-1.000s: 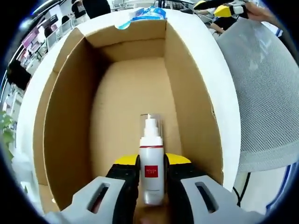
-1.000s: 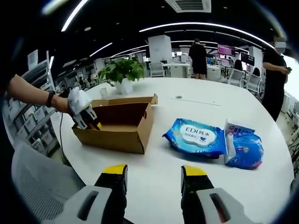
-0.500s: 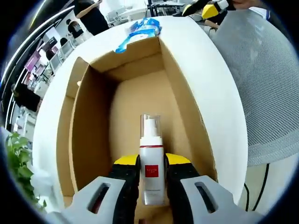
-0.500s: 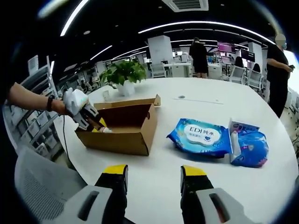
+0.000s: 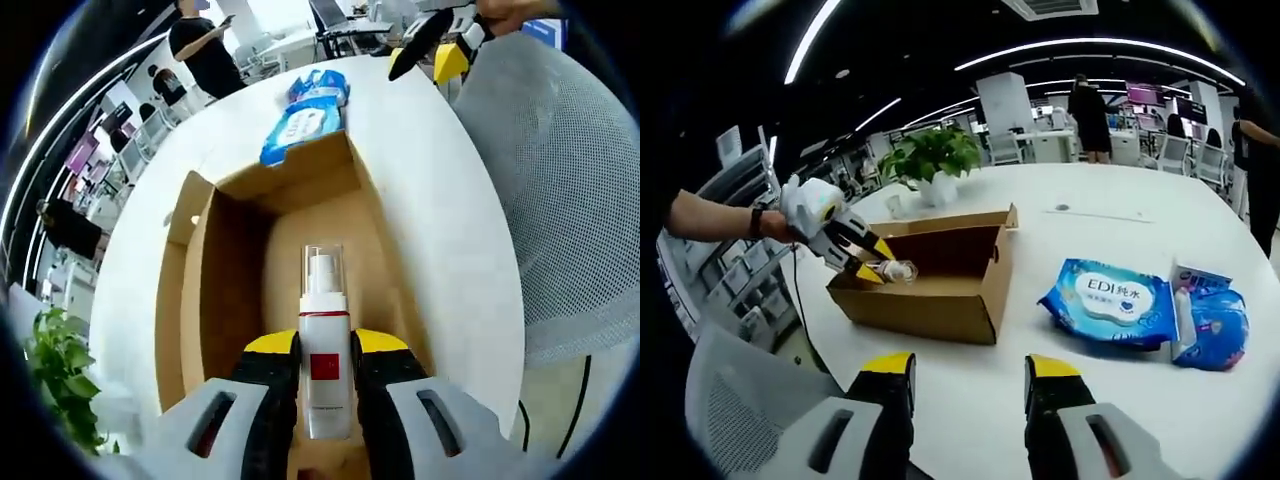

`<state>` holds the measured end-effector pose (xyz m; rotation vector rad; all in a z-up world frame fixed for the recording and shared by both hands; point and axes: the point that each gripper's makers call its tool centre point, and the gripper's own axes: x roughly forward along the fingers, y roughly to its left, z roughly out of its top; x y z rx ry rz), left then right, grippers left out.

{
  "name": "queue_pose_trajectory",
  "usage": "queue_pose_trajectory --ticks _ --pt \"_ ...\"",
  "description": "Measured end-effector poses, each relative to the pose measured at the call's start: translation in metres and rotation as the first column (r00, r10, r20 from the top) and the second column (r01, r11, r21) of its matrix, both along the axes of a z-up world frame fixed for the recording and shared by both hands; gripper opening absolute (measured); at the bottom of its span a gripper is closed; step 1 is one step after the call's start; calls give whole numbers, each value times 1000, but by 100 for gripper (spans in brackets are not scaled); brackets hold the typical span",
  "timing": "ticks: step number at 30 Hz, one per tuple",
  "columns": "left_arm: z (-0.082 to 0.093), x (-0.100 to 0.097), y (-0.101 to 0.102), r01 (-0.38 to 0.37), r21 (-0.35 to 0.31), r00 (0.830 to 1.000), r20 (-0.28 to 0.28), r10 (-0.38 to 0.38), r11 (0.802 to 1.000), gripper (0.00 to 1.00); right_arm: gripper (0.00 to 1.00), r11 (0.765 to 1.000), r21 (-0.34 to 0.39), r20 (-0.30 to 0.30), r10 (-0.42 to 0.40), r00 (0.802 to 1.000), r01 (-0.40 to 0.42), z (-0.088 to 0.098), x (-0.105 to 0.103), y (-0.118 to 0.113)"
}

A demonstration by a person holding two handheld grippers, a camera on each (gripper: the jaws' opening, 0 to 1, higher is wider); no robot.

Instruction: Operate the shoe box by opening the lid, removing the specified soft item, and placing it in the target area until the item is outside and the box remains undamaged.

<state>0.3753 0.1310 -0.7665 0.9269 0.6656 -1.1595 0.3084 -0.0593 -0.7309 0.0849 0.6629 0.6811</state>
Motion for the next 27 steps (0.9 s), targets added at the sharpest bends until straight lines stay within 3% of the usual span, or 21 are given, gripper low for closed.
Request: queue_pose_trajectory --ticks 6,12,19,27 --pt "14 -6 -20 37 -29 999 30 -36 999 19 40 998 19 -11 54 998 -54 1 -2 14" --pt "28 -21 -45 116 -42 991 76 -112 992 19 39 989 143 -58 45 997 -36 7 -2 31" --pt "42 -38 -76 211 -57 973 113 -203 976 19 40 973 230 -89 57 994 -35 11 -4 44" --pt "48 -54 -97 293 -53 949 135 -283 955 19 40 941 338 -137 60 989 -10 16 -8 53"
